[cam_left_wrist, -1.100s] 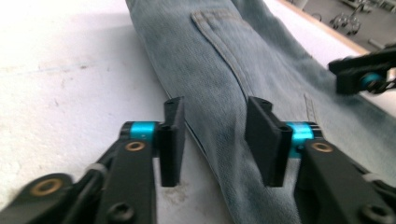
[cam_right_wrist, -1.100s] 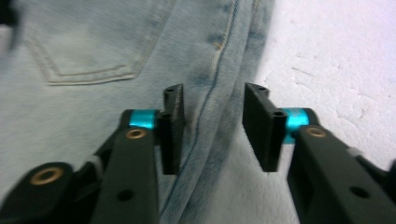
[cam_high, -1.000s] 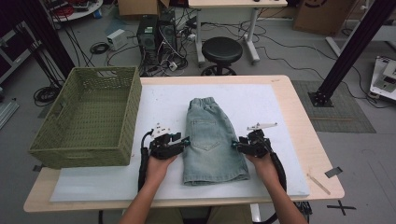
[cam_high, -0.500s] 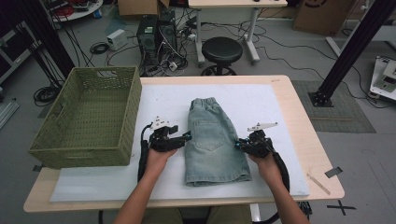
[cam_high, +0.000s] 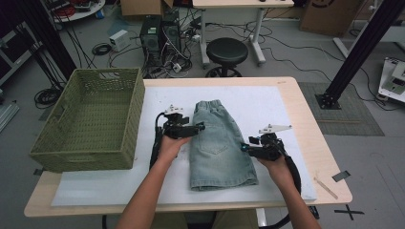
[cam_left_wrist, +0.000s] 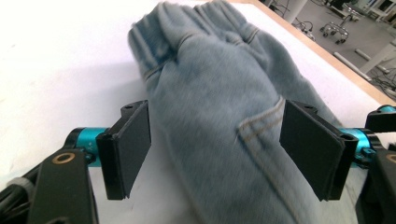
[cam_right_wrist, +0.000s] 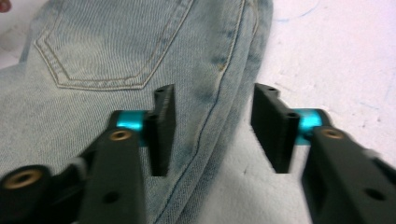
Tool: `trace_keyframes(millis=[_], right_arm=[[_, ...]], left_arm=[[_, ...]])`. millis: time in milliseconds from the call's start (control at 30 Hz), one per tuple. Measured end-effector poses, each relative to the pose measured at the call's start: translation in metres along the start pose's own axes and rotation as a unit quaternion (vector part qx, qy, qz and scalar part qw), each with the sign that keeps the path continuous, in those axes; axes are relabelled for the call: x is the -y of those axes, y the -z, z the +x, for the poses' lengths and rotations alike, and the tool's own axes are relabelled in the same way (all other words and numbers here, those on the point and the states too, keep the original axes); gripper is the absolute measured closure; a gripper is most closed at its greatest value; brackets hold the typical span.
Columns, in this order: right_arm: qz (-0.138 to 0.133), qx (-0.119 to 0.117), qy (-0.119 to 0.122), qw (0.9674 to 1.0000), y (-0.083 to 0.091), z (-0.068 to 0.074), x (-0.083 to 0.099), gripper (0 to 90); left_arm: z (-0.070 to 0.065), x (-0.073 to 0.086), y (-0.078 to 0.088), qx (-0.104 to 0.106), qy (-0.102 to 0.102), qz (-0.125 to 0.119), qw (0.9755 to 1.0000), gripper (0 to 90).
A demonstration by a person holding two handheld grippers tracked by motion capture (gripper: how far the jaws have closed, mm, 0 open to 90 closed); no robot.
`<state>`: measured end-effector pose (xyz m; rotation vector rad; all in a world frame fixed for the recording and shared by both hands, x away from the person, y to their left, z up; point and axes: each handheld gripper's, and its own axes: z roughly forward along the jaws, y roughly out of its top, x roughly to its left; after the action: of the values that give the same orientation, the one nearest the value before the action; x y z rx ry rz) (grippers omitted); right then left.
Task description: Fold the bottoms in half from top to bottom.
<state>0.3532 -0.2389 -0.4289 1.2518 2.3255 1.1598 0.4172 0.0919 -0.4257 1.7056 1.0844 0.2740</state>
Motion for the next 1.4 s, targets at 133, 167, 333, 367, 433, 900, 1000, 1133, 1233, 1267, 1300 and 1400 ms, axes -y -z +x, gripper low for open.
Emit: trace_keyframes(millis=[133,167,333,367,433,900,1000,1133,1233,1267,1300,1400], right_arm=[[-0.008,-0.001,0.001,1.0000,0.003,-0.002,0.000,44.1],[-0.008,-0.001,0.001,1.0000,0.004,-0.003,0.000,44.0],[-0.009,-0.006,0.004,0.9999,0.005,-0.004,-0.001,43.8],[-0.009,-0.007,0.005,0.9999,0.006,-0.004,-0.002,43.6],[-0.013,-0.009,0.006,0.9999,0.005,-0.004,-0.003,43.4],[-0.018,-0.003,-0.016,0.9997,0.001,-0.012,-0.009,38.8],[-0.024,-0.005,-0.023,0.9994,-0.001,-0.015,-0.013,37.0],[-0.031,-0.034,-0.020,0.9987,-0.006,-0.005,-0.020,46.6],[-0.042,-0.059,0.009,0.9973,-0.009,0.012,-0.023,65.5],[-0.049,-0.070,0.014,0.9962,-0.010,0.017,-0.024,72.2],[-0.052,-0.080,0.023,0.9951,-0.012,0.023,-0.025,76.8],[-0.047,-0.108,0.053,0.9917,-0.021,0.041,-0.030,83.4]], left_arm=[[0.003,0.000,-0.006,-0.004,-0.001,-0.001,1.0000,24.8],[0.004,0.001,-0.008,-0.006,0.007,0.000,1.0000,24.8],[0.009,0.006,-0.018,-0.018,0.012,0.019,0.9996,23.7],[0.010,0.007,-0.019,-0.019,0.015,0.024,0.9994,23.2],[0.010,0.008,-0.022,-0.020,0.017,0.031,0.9992,22.9],[-0.003,0.010,-0.017,0.020,-0.036,0.004,0.9991,76.4],[-0.007,0.009,-0.011,0.038,-0.049,-0.019,0.9979,76.8],[-0.010,0.010,-0.003,0.060,-0.063,-0.036,0.9955,76.9],[-0.010,0.011,0.002,0.072,-0.071,-0.044,0.9939,76.8],[-0.010,0.012,0.004,0.073,-0.074,-0.044,0.9936,76.9],[-0.010,0.012,0.006,0.076,-0.077,-0.045,0.9931,76.8],[-0.010,0.013,0.008,0.083,-0.078,-0.047,0.9924,76.8]])
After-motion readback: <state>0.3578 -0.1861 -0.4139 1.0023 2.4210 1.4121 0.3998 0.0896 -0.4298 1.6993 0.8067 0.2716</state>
